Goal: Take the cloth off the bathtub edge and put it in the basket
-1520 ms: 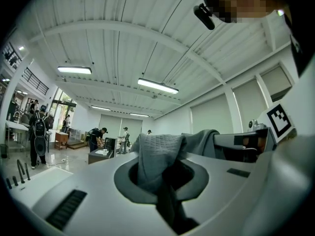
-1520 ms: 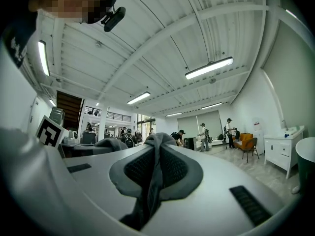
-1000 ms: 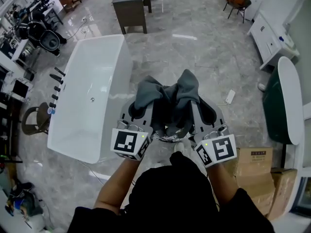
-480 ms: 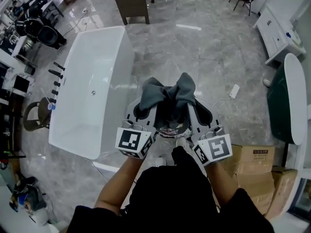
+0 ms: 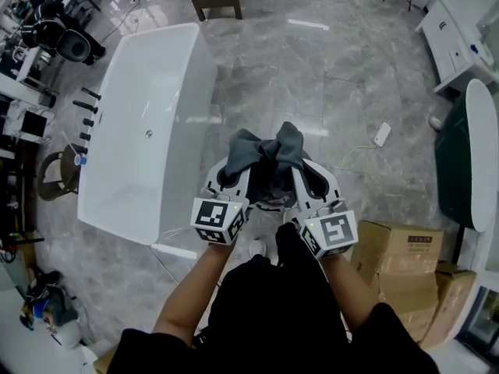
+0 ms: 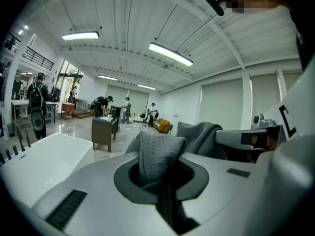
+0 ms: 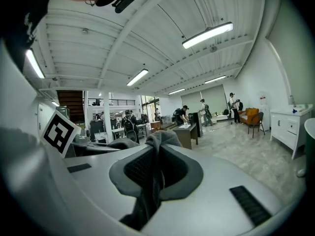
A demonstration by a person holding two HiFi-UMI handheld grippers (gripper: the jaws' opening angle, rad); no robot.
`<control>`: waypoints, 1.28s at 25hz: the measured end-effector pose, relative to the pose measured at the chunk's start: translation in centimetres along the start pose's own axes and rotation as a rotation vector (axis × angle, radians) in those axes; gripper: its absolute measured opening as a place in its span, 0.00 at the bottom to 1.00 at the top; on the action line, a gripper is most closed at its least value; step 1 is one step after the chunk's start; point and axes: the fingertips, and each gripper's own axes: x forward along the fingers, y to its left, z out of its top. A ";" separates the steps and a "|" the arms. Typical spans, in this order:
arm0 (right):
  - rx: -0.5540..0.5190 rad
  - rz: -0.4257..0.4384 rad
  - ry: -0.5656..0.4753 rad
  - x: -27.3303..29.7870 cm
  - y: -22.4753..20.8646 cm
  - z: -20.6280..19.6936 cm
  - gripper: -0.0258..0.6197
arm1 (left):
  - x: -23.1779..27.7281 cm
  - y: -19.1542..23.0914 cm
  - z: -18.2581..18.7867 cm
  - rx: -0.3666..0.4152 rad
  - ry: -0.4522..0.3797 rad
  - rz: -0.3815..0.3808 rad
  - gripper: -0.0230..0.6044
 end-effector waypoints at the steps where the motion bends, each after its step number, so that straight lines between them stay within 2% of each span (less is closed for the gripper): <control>1: 0.016 -0.005 0.013 0.3 -0.4 -0.9 0.10 | 0.4 0.2 -0.8 -0.007 0.021 0.003 0.11; 8: 0.070 -0.001 0.098 2.3 -2.2 -6.2 0.10 | 3.5 0.8 -5.6 -0.045 0.102 0.031 0.11; 13: 0.073 0.038 0.175 3.1 -3.4 -11.2 0.10 | 6.2 0.3 -9.4 -0.089 0.115 0.050 0.11; 18: 0.083 0.004 0.220 3.8 -5.8 -14.5 0.10 | 8.3 0.4 -13.8 -0.125 0.152 0.046 0.11; 23: 0.112 0.042 0.245 4.9 -7.1 -19.0 0.10 | 9.3 1.1 -17.6 -0.122 0.198 0.073 0.11; 27: 0.105 0.080 0.295 5.6 -7.2 -23.1 0.10 | 9.6 0.8 -20.9 -0.125 0.213 0.047 0.11; 32: 0.095 0.076 0.367 7.0 -8.5 -28.1 0.10 | 10.5 0.9 -26.9 -0.164 0.257 0.014 0.11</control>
